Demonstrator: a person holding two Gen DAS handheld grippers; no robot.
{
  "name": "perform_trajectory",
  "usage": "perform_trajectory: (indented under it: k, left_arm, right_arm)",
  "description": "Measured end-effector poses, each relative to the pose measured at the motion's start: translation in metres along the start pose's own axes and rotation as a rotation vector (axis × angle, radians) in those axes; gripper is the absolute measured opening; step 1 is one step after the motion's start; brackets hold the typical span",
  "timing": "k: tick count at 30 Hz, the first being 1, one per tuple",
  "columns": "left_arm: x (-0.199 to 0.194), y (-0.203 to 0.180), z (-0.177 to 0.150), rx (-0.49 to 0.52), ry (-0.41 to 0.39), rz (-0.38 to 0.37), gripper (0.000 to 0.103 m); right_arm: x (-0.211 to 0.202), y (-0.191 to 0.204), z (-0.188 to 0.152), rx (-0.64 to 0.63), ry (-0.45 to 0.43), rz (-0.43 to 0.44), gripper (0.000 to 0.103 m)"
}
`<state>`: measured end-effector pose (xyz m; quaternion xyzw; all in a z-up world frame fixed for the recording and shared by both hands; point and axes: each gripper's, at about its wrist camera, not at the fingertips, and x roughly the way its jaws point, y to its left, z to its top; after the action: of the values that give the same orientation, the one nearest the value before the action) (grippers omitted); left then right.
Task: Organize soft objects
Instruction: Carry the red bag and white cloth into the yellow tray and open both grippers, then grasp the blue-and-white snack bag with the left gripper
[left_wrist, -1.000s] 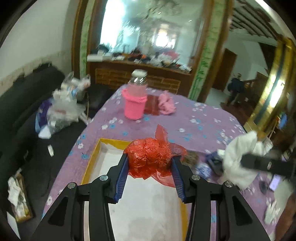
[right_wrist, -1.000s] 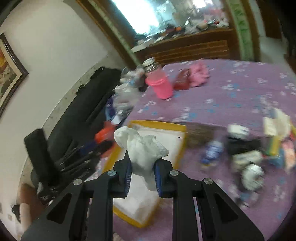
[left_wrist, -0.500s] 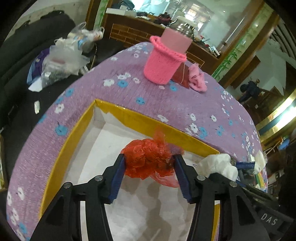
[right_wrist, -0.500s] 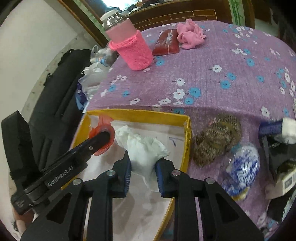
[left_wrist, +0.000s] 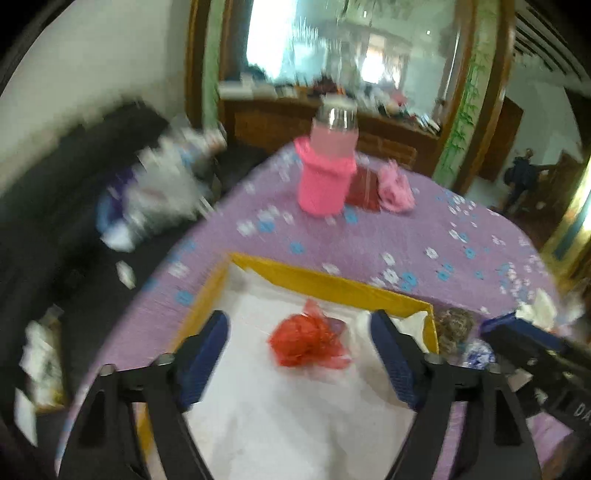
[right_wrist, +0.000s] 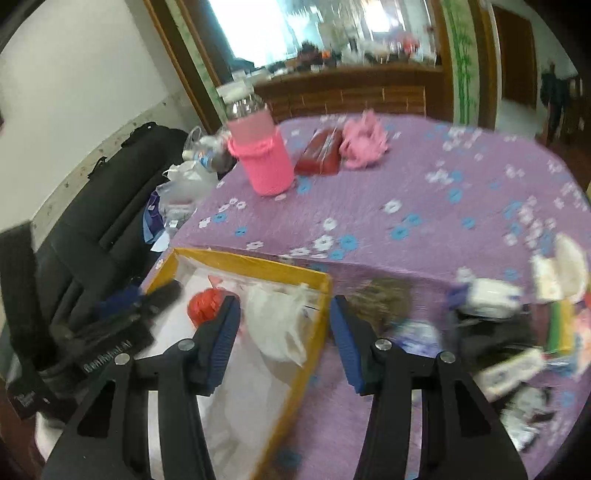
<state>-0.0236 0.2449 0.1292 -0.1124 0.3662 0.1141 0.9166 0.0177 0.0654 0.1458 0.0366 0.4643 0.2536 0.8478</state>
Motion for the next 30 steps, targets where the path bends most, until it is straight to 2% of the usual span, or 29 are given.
perform_trajectory:
  k: [1,4,7,11,13,15,17,20,25,30]
  left_arm:
    - [-0.016,-0.007,-0.006,0.023,-0.051,0.042,0.095]
    - [-0.052,-0.023,-0.022,0.054,-0.147,0.090,0.098]
    - [-0.081,-0.046,-0.046,0.091,-0.192,0.083,0.099]
    - [-0.101,-0.071,-0.071,0.114,-0.185,0.045,0.099]
    - [-0.111,-0.083,-0.079,0.136,-0.181,0.039,0.099]
    - [-0.120,-0.094,-0.085,0.157,-0.174,0.032,0.099]
    - [-0.128,-0.108,-0.089,0.181,-0.174,0.036,0.099]
    - [-0.137,-0.127,-0.091,0.202,-0.171,0.034,0.099]
    - [-0.139,-0.153,-0.093,0.234,-0.155,0.046,0.099]
    - [-0.131,-0.169,-0.091,0.253,-0.126,0.062,0.099]
  right_arm:
    - [-0.010,-0.003,-0.005,-0.009,-0.014,-0.016,0.050]
    - [-0.030,-0.020,-0.018,0.005,-0.018,-0.040,0.060]
    - [-0.045,-0.051,-0.032,0.067,0.008,-0.066,0.060]
    - [-0.065,-0.090,-0.047,0.118,0.003,-0.154,0.060]
    - [-0.081,-0.107,-0.054,0.107,-0.020,-0.239,0.061]
    - [-0.091,-0.117,-0.058,0.076,-0.039,-0.321,0.070]
    - [-0.104,-0.128,-0.066,0.057,-0.095,-0.363,0.071]
    - [-0.114,-0.144,-0.075,0.063,-0.139,-0.377,0.071]
    - [-0.112,-0.175,-0.084,0.131,-0.136,-0.335,0.071]
    - [-0.110,-0.190,-0.083,0.137,-0.171,-0.381,0.071]
